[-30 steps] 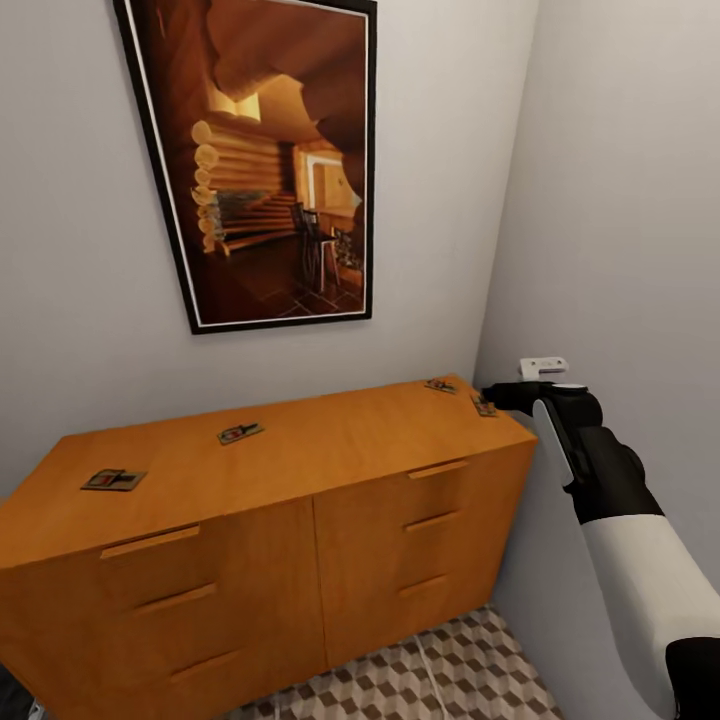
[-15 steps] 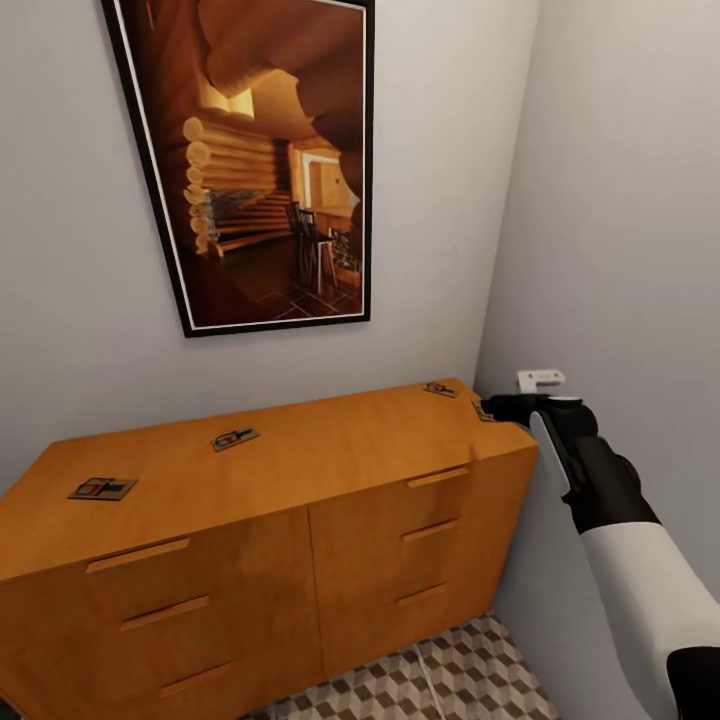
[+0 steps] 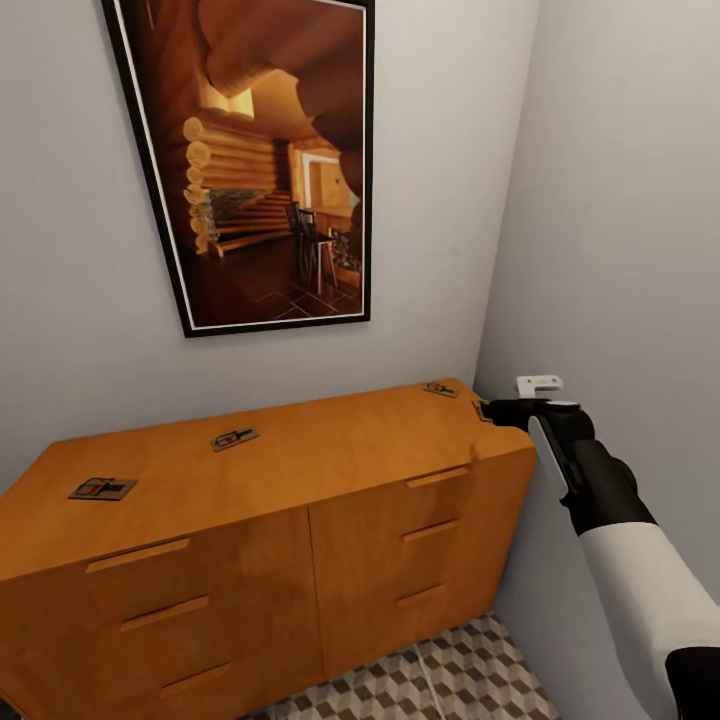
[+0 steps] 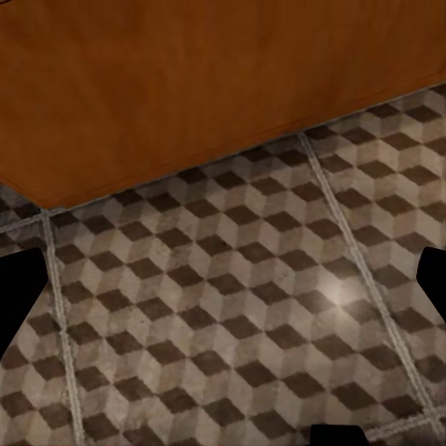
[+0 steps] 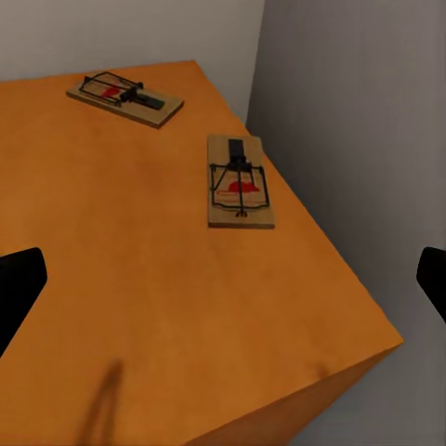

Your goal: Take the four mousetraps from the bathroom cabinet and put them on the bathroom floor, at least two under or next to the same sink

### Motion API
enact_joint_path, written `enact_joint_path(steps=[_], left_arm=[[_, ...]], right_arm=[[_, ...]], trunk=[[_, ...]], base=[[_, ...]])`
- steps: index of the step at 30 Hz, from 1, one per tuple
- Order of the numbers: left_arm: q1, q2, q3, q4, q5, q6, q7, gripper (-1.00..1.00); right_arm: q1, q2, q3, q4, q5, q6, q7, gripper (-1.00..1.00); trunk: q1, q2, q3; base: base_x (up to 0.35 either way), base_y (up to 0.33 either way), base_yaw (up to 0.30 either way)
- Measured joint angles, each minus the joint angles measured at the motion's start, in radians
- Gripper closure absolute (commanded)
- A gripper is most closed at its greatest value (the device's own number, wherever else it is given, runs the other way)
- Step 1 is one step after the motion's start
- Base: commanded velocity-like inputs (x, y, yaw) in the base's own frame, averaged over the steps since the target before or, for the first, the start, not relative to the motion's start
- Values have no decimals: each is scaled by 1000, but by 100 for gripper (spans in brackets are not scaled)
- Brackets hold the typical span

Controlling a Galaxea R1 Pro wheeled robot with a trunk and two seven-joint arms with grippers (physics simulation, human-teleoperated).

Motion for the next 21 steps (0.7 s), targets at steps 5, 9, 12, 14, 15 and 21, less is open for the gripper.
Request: enact_joint_path(steps=[5, 9, 12, 14, 15, 21], left_arm=[[0, 0, 0, 0, 0, 0, 0, -100], [0, 0, 0, 0, 0, 0, 0, -100], [0, 0, 0, 0, 0, 0, 0, -100], [0, 0, 0, 0, 0, 0, 0, -100], [0, 0, 0, 0, 0, 0, 0, -100], [0, 0, 0, 0, 0, 0, 0, -100]], right_arm=[[0, 0, 0, 2, 0, -1, 0, -100], [0, 1, 1, 3, -2, -1, 1, -100], [0, 1, 1, 7, -2, -4, 1, -100], [0, 2, 1, 12, -2, -7, 1, -100], [0, 2, 1, 15, -3, -8, 2, -100], [0, 3, 0, 24, -4, -12, 4, -100]], trunk=[[0, 0, 0], [0, 0, 0], [0, 0, 0], [0, 0, 0], [0, 0, 0], [0, 0, 0]], base=[[1, 0, 0], [49, 0, 0], [136, 0, 0], [173, 0, 0], [163, 0, 0], [69, 0, 0]])
